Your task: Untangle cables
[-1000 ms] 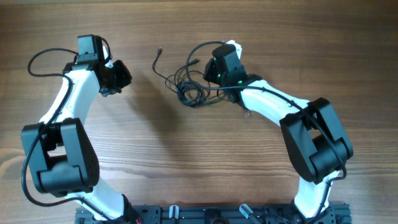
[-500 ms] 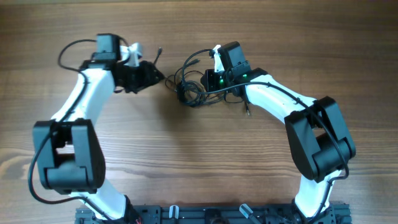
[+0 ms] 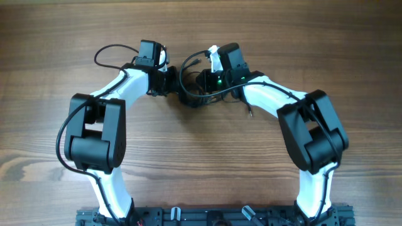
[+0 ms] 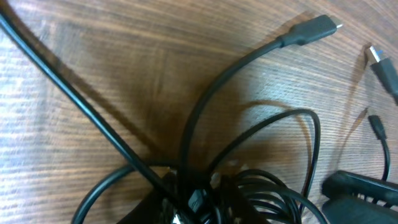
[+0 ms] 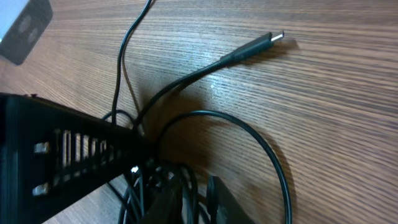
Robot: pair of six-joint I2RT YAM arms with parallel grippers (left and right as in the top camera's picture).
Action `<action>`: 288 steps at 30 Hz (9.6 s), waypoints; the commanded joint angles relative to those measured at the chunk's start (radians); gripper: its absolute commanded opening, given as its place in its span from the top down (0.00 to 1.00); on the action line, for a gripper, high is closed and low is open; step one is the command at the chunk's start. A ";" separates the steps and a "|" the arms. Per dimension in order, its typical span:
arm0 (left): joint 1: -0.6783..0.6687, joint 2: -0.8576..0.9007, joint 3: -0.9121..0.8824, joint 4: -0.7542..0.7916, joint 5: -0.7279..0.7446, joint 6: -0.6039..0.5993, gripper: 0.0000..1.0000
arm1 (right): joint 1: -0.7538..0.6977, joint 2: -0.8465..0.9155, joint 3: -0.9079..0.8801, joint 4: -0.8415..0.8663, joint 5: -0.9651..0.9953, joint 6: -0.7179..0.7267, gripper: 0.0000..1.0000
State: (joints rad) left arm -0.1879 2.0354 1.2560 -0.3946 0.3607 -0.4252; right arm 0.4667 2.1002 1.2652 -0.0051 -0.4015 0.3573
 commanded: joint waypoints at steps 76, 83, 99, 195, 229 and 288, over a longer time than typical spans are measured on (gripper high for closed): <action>-0.040 -0.114 -0.129 -0.019 -0.063 -0.058 0.36 | -0.048 -0.075 0.270 -0.853 -0.112 -0.137 0.53; -0.126 -0.114 -0.129 0.014 -0.122 -0.058 0.51 | 0.004 -0.075 0.173 -0.756 -0.090 -0.029 0.51; -0.053 -0.272 -0.123 -0.177 0.029 -0.058 0.46 | 0.024 -0.075 -0.092 -0.312 -0.071 0.257 0.88; 0.330 -0.473 -0.281 0.041 -0.101 -0.114 0.59 | 0.236 -0.244 0.057 -0.408 0.234 -0.278 0.34; 0.330 -0.383 -0.281 0.136 0.309 0.056 0.45 | 0.085 -0.156 0.057 -0.225 -0.144 0.026 0.96; 0.163 -0.283 -0.282 0.275 0.396 0.042 0.96 | -0.065 -0.155 0.057 0.074 -0.571 0.375 0.96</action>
State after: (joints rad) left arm -0.0261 1.7355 0.9752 -0.1234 0.8181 -0.4374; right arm 0.4030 1.9678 1.3155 0.0677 -0.9180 0.7555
